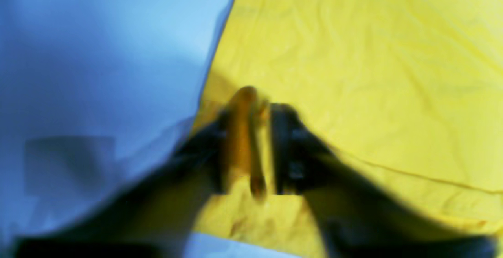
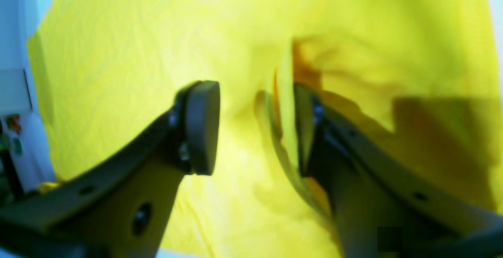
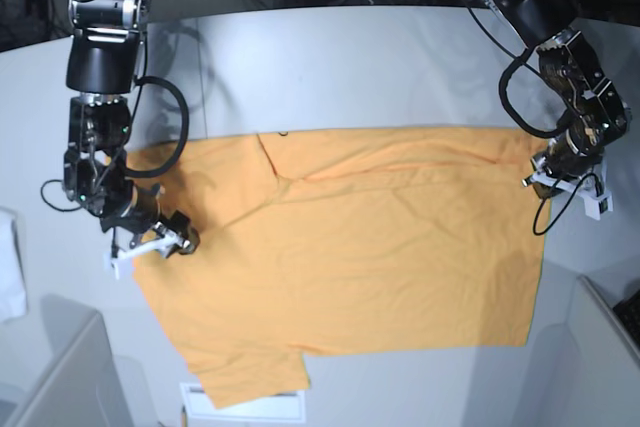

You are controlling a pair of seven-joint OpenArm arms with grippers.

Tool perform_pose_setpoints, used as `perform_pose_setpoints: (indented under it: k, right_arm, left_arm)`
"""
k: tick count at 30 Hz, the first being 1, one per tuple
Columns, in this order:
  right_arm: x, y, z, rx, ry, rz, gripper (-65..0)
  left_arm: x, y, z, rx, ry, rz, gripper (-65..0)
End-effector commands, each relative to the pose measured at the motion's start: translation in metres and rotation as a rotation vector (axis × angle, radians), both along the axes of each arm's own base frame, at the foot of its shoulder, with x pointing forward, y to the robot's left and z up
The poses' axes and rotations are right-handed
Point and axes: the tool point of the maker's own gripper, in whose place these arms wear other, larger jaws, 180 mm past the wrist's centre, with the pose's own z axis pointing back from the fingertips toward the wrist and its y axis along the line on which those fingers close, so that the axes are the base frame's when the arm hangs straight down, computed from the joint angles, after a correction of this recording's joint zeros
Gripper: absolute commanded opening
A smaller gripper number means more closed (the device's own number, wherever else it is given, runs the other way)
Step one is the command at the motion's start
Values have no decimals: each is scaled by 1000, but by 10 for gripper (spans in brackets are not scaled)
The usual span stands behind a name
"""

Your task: Fold the T-shirt properly

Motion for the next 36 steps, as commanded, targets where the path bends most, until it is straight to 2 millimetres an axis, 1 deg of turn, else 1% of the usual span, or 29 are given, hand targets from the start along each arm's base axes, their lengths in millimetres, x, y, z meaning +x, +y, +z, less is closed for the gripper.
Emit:
perform_pose_setpoints:
  k: [1, 2, 3, 5, 6, 7, 9, 10, 12, 13, 14, 17, 19, 21, 23, 26, 28, 29, 31, 33, 36]
  right_arm:
    - [18, -15, 27, -13, -93, -32, -369]
    - [15, -20, 27, -22, -104, -48, -383]
    - [15, -26, 30, -28, -128, -67, -401]
    - [14, -38, 40, -36, -177, -120, -428]
    - [11, -44, 44, -41, -192, -154, -437]
    - [7, -51, 48, -45, -204, -193, -438]
    - [-3, -68, 62, -60, -244, -290, -438]
    - [-10, -72, 67, -61, -267, -335, -441]
    - [-29, -84, 70, -61, -272, -435, -441]
    - [-39, -89, 72, -62, -270, -478, -441]
    - [-48, -90, 70, -55, -258, -507, -441]
    - [-70, -87, 61, -32, -216, -569, -441]
    - [-83, -84, 53, -20, -190, -588, -441]
    - [-101, -78, 39, -2, -147, -611, -437]
    - [-118, -64, 22, 40, -95, -641, -437]
    - [-140, -54, 1, 90, -32, -698, -435]
    - [-144, -51, -6, 107, -10, -714, -435]
    - [-143, -49, -7, 107, -12, -707, -435]
    - [-141, -51, -10, 96, -31, -705, -435]
    - [-142, -54, -17, 85, -27, -725, -435]
    - [-140, -58, -24, 76, -27, -747, -435]
  left_arm:
    - [11, 9, 19, 31, -58, 1, -332]
    - [12, 9, 22, 37, -64, 1, -272]
    - [13, 11, 25, 41, -69, 1, -212]
    - [16, 13, 29, 46, -81, 1, -135]
    - [17, 14, 35, 52, -95, 2, -110]
    - [16, 17, 41, 65, -109, 8, -95]
    - [8, 34, 60, 92, -160, 67, -94]
    - [0, 42, 66, 96, -182, 106, -94]
    - [-17, 49, 70, 105, -197, 156, -94]
    - [-26, 51, 71, 124, -198, 153, -94]
    - [-32, 49, 72, 150, -192, 119, -94]
    - [-49, 35, 56, 164, -150, 42, -94]
    - [-66, 35, 41, 143, -116, 64, -94]
    - [-82, 37, 28, 111, -93, 109, -94]
    - [-90, 41, 17, 85, -76, 138, -94]
    - [-93, 32, -1, 47, -46, 97, -94]
    - [-90, 27, -14, 6, -32, 91, -94]
    - [-87, 26, -15, -4, -36, 92, -95]
    - [-84, 22, -24, -36, -29, 94, -95]
    - [-83, 18, -31, -65, -21, 96, -95]
    - [-77, 15, -35, -88, -25, 95, -95]
